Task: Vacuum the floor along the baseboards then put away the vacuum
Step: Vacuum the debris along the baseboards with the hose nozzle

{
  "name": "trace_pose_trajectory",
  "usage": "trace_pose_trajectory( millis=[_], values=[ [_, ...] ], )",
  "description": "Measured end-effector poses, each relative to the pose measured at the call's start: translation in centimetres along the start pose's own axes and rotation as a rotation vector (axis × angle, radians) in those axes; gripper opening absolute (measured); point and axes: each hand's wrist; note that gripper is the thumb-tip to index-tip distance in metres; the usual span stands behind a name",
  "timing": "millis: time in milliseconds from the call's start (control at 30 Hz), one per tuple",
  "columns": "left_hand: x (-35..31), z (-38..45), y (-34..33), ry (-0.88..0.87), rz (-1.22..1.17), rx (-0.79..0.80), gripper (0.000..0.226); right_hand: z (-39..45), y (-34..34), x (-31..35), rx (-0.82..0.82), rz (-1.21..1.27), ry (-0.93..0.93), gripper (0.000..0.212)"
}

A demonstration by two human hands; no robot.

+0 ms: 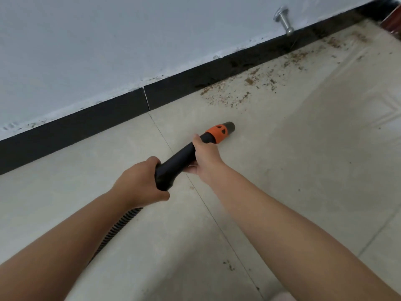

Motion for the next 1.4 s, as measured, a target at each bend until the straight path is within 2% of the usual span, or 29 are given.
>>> trace_pose_trajectory(
  millis=[133,267,400,667,800,1000,1167,1333,1400],
  values=[
    [0.7,-0.6,-0.7,-0.009,-0.001,0.001,0.04,-0.6,0.3,-1.2,-0.024,0.017,-0.007,0.05],
    [-2.0,-0.1,-1.9,0.013,-0.025,-0.06,0.041,0.5,1.3,1.0,0.005,-0.005,0.043,0.05],
    [-4.3,0.6,-3.3,0.047,-0.065,-0.072,0.04,2.2,1.9,2.3,-0.041,-0.129,0.085,0.052],
    [-0.4,1.4,-1.6,0.167,-0.174,-0.232,0.036,2.1,-2.9,2.3,0.136,-0.258,0.07,0.052],
    [0.6,2.6,-0.4,0.202,-0.189,-0.263,0.037,2.5,-5.5,3.0,0.15,-0.29,0.071,0.052],
    [-0.2,3.7,-0.6,0.217,-0.204,-0.226,0.038,4.2,-5.6,3.3,0.138,-0.26,0.07,0.055],
    [1.4,2.9,-0.1,0.233,-0.201,-0.196,0.042,3.9,-6.6,1.4,0.059,-0.078,-0.007,0.047],
    [3.4,-0.4,3.2,0.199,-0.159,-0.076,0.045,-0.7,-8.7,0.8,-0.104,-0.02,-0.095,0.038],
    [4.8,-2.8,4.7,0.226,-0.175,-0.011,0.048,-4.4,-9.3,1.4,-0.114,-0.006,-0.111,0.042]
  ],
)
Point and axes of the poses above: each hand's wrist, its own z-axis towards the middle knuckle, its own y-axis out of the back of the hand, x = y × z, and after that the axes turned 15 degrees about y, right-handed
